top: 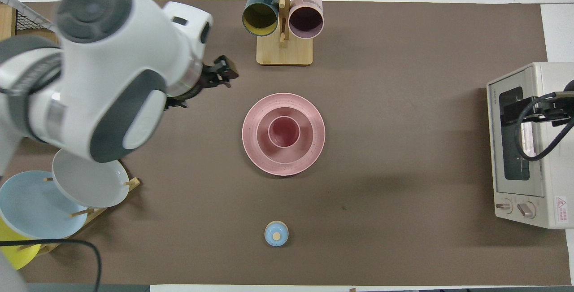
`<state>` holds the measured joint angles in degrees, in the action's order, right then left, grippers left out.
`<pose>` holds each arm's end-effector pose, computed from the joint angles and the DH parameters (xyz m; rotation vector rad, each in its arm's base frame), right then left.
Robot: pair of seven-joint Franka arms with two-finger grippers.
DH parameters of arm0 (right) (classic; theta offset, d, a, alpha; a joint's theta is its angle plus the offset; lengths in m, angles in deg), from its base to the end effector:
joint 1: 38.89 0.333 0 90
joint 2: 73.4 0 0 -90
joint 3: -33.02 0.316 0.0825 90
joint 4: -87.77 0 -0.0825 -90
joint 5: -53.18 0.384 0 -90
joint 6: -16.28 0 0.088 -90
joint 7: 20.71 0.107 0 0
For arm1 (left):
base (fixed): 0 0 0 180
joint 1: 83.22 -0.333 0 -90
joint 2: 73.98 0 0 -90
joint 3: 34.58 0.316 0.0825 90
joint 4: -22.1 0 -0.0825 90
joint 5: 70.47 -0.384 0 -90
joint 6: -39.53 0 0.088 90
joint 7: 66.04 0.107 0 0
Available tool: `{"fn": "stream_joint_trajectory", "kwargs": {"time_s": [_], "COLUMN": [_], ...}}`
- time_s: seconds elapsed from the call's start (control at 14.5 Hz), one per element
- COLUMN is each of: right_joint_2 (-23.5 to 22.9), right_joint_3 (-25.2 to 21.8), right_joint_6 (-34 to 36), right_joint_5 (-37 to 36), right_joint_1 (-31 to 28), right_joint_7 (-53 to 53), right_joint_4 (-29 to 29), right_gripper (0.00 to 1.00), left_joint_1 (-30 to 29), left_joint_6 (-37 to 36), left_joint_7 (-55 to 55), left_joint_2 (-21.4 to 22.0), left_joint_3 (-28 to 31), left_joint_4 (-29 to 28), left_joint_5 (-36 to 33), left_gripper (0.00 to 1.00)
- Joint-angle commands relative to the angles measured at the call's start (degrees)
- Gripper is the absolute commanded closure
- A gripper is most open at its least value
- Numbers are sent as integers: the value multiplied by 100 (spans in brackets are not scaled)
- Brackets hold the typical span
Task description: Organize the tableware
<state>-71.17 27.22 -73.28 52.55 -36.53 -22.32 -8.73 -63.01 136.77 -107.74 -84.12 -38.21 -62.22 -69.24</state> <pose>0.5371 -0.0344 0.5917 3.1351 -0.0491 -0.1296 0.5668 -0.2490 0.5796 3.0494 0.4845 0.0363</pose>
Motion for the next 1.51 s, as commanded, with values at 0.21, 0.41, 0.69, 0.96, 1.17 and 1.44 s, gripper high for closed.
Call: {"fn": "stream_joint_trajectory", "kwargs": {"time_s": [0.21,0.41,0.69,0.96,1.17,1.44], "right_joint_2": [77,77,77,77,77,77], "right_joint_3": [18,18,18,18,18,17], "right_joint_6": [52,61,61,70,61,70], "right_joint_5": [133,133,133,133,133,133], "right_joint_1": [-60,-60,-60,-60,-60,-60], "right_joint_7": [-32,-32,-32,-32,-32,-32], "right_joint_4": [-44,-44,-44,-44,-44,-44], "right_gripper": [0,0,0,0,0,0], "left_joint_1": [-1659,-2047,-1986,-1591,-1485,-1511], "left_joint_6": [-758,-654,-399,-451,-749,-979], "left_joint_7": [2716,3448,3450,3450,3450,3467], "left_joint_2": [871,1276,1409,1330,1225,978], "left_joint_3": [-59,-59,-59,11,20,55], "left_joint_4": [-488,-1155,-1447,-1281,-991,-621], "left_joint_5": [8,8,8,-36,-36,-18], "left_gripper": [0,0,0,0,0,0]}}
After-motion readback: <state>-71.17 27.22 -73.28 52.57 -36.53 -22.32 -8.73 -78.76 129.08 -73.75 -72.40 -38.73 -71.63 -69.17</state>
